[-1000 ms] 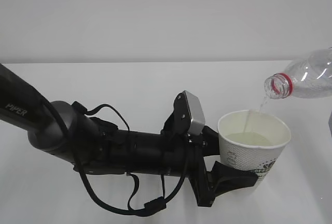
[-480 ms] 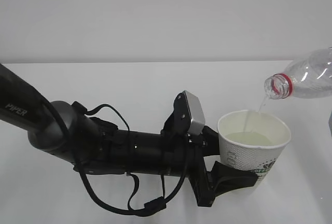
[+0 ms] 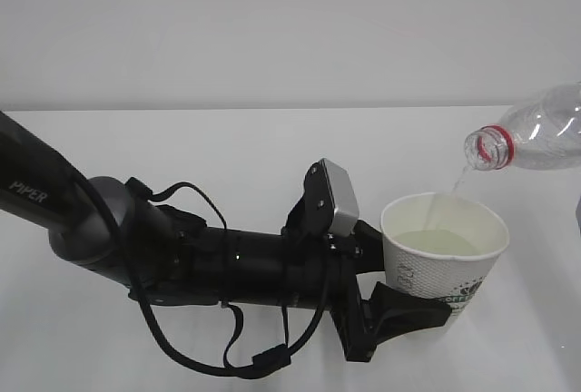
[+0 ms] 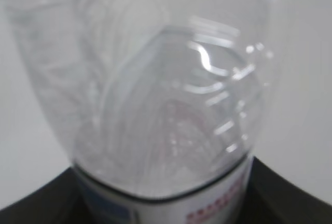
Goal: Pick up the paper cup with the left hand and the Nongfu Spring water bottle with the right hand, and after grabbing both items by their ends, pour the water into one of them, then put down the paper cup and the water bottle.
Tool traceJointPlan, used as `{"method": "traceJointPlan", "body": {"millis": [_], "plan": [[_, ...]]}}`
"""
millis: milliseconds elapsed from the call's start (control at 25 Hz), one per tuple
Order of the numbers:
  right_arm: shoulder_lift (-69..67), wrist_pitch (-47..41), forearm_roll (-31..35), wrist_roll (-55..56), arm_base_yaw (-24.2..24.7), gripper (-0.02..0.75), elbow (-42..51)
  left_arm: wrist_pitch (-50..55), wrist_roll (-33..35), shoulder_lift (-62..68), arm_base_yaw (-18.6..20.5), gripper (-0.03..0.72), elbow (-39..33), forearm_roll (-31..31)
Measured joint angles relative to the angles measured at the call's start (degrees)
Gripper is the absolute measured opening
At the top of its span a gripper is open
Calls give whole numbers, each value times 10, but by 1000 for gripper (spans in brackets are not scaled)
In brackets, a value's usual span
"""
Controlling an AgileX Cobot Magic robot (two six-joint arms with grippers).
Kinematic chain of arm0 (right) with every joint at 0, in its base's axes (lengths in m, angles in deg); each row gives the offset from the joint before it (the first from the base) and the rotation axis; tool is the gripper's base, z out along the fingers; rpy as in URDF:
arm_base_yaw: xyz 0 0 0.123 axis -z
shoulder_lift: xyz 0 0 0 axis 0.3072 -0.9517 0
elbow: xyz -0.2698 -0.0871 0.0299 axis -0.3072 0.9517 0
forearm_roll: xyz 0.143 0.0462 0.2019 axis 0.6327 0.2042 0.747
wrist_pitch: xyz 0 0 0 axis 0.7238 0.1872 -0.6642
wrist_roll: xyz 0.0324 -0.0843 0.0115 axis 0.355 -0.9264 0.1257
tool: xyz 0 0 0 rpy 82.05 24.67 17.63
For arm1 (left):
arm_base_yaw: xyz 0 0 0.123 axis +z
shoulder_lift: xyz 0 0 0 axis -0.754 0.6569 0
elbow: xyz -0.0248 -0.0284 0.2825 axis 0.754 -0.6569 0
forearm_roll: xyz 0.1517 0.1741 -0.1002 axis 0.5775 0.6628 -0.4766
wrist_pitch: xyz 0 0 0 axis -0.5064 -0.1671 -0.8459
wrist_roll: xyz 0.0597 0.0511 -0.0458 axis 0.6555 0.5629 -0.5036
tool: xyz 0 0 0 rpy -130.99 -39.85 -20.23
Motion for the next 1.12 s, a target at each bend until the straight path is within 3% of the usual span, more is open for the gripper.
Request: {"method": "traceJointPlan", "body": {"millis": [1120], "plan": [[0, 1, 1, -5, 0, 440, 0, 0, 0, 0, 0, 501, 0, 0]]}}
